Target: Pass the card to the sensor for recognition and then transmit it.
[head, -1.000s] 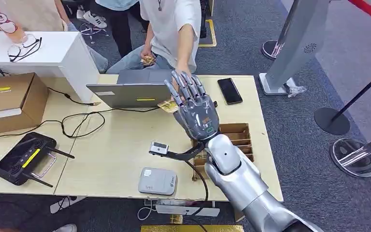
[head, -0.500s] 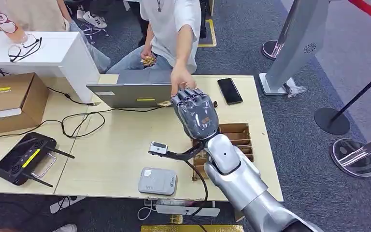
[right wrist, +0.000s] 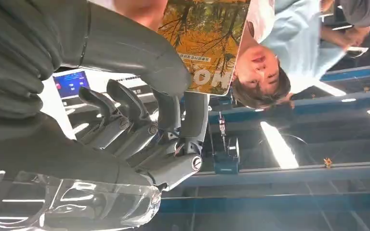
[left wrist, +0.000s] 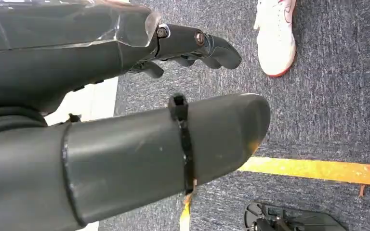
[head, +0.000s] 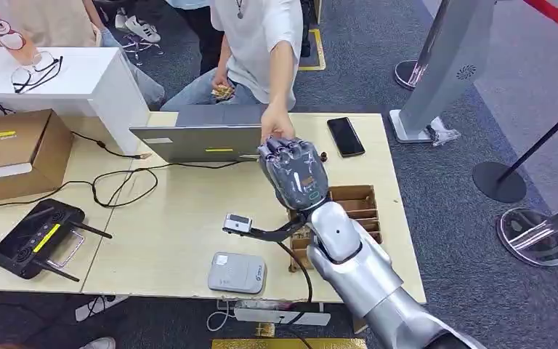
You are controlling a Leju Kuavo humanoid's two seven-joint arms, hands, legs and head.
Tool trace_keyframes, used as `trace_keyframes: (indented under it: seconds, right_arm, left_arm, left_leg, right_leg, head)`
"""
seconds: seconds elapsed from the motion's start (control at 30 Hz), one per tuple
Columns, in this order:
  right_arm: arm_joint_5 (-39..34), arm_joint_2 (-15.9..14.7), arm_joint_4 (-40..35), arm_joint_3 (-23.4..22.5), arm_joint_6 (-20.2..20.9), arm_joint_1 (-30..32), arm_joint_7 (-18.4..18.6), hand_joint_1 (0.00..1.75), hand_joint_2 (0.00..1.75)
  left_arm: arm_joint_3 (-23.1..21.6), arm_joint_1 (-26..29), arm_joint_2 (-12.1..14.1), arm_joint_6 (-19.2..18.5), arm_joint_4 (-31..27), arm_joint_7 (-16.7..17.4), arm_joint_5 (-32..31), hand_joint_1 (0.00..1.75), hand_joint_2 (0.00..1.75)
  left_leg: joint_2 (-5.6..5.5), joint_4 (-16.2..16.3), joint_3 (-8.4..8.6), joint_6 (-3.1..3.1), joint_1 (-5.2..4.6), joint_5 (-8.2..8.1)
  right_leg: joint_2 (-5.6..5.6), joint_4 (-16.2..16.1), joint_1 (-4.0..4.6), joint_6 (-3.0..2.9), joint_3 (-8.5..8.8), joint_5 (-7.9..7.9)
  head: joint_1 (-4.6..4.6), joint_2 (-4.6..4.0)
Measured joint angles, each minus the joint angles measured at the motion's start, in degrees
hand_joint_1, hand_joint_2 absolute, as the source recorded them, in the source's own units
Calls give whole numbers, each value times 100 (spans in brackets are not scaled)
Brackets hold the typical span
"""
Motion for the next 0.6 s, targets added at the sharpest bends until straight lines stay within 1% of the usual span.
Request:
trace_keyframes:
  seconds: [0.6]
  right_arm:
    - [4,0,-59,-13,11,-4,0,175,175]
  left_arm:
    - [0,-7,-2,0,0,24,-9,0,0]
  left_leg:
    - [0,0,0,0,0,0]
  right_leg:
    - [0,0,0,0,-1,0]
  head:
    - [0,0]
